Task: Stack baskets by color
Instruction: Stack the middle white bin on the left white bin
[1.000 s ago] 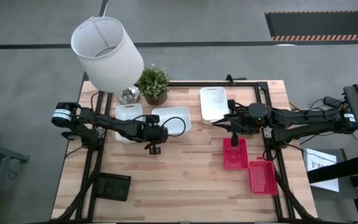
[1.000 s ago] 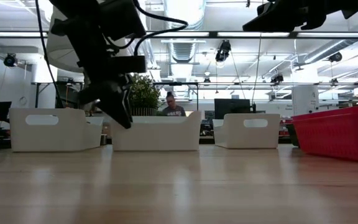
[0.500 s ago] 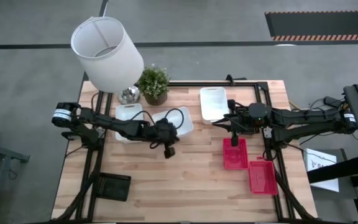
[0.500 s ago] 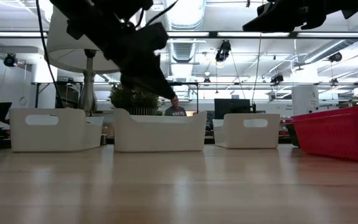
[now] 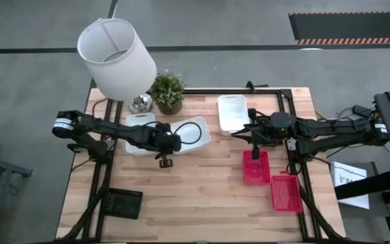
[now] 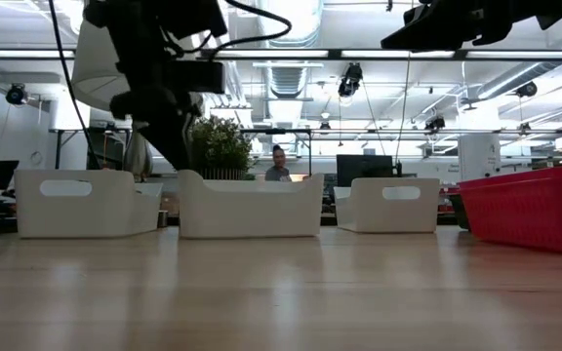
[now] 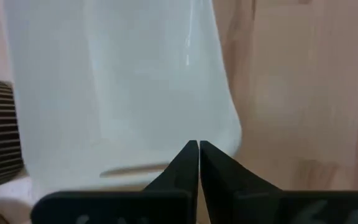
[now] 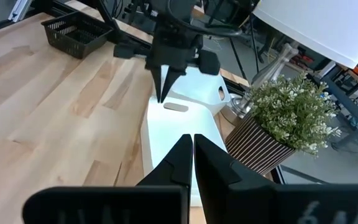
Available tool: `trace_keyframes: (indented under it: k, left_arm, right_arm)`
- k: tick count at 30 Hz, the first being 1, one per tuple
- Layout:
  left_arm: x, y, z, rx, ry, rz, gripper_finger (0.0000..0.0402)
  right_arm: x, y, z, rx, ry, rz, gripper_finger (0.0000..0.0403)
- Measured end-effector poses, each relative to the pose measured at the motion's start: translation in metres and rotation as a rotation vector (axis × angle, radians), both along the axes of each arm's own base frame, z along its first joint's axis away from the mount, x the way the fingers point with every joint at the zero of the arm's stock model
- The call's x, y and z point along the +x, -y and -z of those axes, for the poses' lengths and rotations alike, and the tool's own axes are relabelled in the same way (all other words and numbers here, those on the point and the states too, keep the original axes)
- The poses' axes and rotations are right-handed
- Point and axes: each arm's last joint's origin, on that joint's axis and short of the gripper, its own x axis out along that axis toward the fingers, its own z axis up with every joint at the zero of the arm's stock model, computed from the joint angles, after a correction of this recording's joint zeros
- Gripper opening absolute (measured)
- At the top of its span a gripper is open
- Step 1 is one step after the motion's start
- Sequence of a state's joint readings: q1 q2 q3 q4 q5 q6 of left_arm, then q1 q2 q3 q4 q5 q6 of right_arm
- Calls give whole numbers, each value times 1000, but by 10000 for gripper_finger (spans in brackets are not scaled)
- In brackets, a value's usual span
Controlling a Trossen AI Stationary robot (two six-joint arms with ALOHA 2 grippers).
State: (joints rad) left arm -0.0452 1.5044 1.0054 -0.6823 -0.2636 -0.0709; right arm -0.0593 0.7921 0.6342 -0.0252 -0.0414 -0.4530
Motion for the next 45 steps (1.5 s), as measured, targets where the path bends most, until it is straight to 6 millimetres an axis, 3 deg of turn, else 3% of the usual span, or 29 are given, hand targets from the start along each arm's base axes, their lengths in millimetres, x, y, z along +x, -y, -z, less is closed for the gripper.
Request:
trace_keyframes:
  k: [4,7,11,13,17,23,27,34,39,45]
  left_arm:
    - [12,2,4,-60,70,13,0]
    - [30,5,3,-161,228,12,0]
    - [47,9,-11,-244,371,58,0]
    - [46,9,-21,-235,341,88,0]
    - [26,8,-38,-168,104,182,0]
    - [2,5,-37,-92,-208,347,27]
    - [-1,4,-35,-53,-248,444,85]
    - [5,0,-29,169,-260,610,173]
    - [8,-1,-13,192,-236,637,175]
    - [10,-3,8,211,-175,626,150]
  right_arm:
    - [0,0,0,0,0,0,9]
    - [0,0,0,4,0,1,9]
    - [0,0,0,11,-3,3,9]
    - [0,0,1,15,-9,4,9]
    - [-1,0,2,16,-22,5,9]
    - [-1,0,2,12,-21,3,9]
    - [-1,0,2,12,-21,3,9]
    - [-1,0,2,16,-21,3,9]
    - [0,0,2,23,-21,5,9]
    - [0,0,2,24,-21,5,9]
